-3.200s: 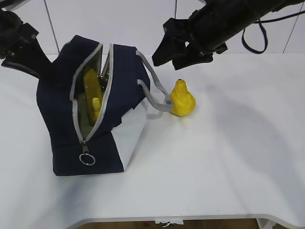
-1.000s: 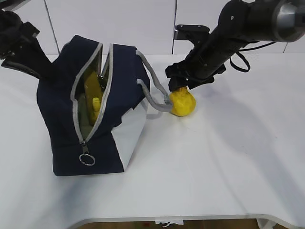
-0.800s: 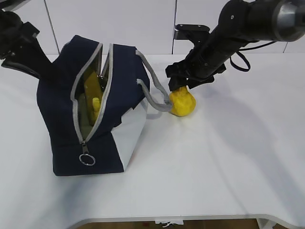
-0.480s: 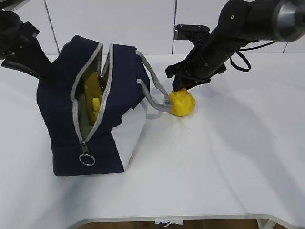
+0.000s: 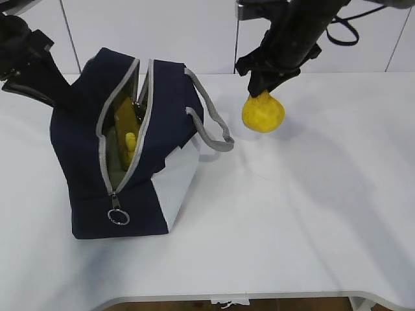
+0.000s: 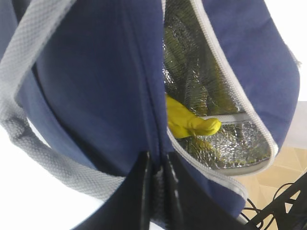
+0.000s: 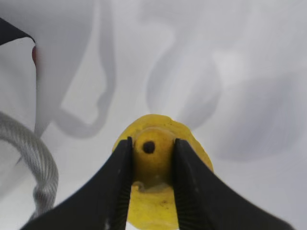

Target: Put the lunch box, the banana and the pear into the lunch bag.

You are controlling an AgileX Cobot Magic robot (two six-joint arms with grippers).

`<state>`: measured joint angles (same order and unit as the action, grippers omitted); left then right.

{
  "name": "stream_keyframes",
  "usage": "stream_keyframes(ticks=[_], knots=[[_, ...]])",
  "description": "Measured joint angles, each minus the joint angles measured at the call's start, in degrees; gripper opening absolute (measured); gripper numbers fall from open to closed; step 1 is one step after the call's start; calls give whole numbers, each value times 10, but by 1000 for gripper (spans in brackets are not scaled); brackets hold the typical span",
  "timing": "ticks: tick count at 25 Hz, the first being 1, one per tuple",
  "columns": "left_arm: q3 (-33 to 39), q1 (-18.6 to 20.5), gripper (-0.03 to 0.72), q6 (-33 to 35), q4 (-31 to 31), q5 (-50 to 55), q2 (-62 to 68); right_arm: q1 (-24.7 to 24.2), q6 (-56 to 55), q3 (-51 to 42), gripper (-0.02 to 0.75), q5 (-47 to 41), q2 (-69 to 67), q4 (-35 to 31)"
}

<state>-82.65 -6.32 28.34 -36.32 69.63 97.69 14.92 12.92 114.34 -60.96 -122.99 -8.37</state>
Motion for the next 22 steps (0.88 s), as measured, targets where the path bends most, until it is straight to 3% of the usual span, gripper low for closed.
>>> stream_keyframes(ticks=[6, 11, 22], knots=[[0, 0, 15, 0, 0, 0, 0, 0, 0, 102, 201, -93, 0, -5], [0, 0, 15, 0, 0, 0, 0, 0, -11, 141, 201, -105, 0, -47], [0, 0, 15, 0, 0, 0, 0, 16, -26, 142, 201, -108, 42, -223]])
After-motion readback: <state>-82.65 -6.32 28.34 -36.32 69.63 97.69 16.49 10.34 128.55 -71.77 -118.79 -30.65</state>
